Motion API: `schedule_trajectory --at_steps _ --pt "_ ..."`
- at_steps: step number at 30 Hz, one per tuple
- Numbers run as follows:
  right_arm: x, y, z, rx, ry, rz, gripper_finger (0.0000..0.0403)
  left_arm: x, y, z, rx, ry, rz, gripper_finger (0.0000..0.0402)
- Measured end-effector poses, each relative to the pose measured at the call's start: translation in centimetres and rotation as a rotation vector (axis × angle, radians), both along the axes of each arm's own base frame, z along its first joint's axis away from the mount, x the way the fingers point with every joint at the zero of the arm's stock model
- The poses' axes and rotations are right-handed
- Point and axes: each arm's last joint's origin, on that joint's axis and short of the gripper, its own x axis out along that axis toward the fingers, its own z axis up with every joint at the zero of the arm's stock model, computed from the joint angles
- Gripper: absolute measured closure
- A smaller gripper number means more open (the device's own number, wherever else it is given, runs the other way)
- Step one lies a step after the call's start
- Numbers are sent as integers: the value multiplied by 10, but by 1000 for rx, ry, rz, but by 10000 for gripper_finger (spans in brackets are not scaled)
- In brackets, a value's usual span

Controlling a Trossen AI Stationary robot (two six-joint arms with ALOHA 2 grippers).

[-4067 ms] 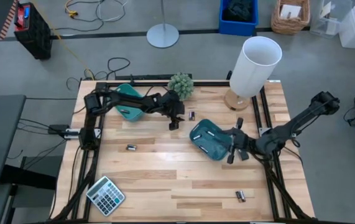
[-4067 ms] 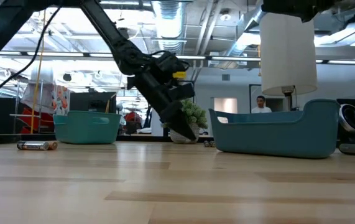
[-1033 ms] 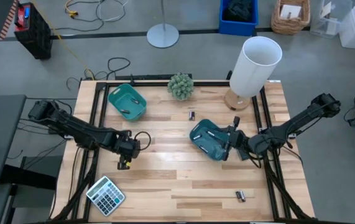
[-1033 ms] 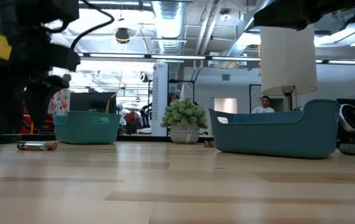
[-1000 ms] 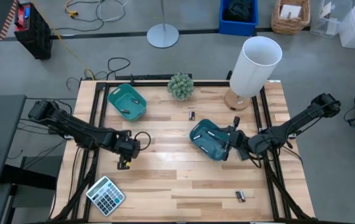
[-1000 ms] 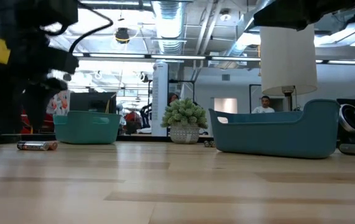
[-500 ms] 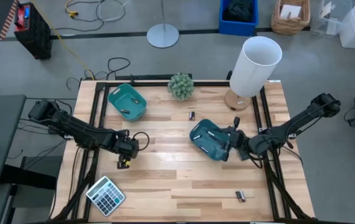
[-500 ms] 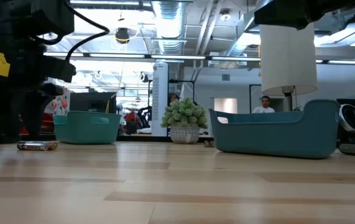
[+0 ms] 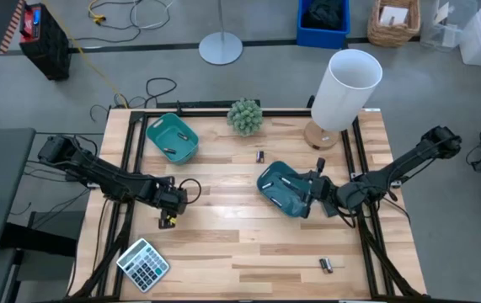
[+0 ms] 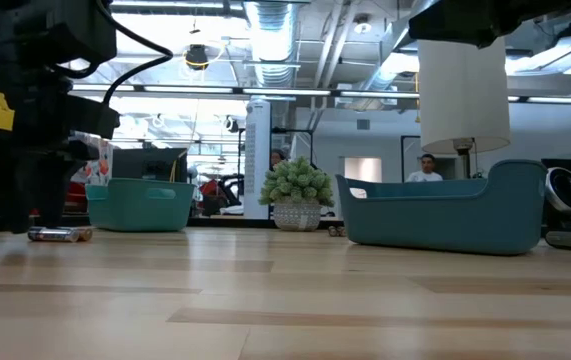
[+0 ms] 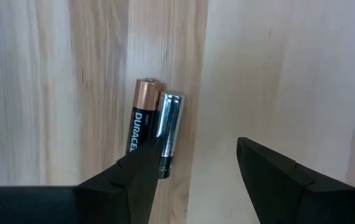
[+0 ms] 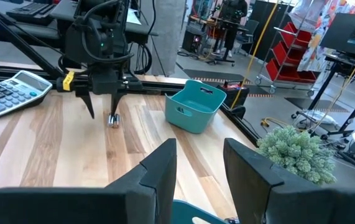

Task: Sort batteries
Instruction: Put the silver battery into the blue bin

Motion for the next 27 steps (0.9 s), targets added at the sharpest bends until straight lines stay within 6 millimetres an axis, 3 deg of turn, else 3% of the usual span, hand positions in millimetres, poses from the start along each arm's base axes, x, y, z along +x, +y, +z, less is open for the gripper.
schedule_trajectory --at_steps 12,27 --pt "0 0 0 -1 0 -1 253 8 -4 12 -50 -32 -1 193" --pt "0 0 0 -3 0 0 253 7 -2 9 4 -41 -1 193"
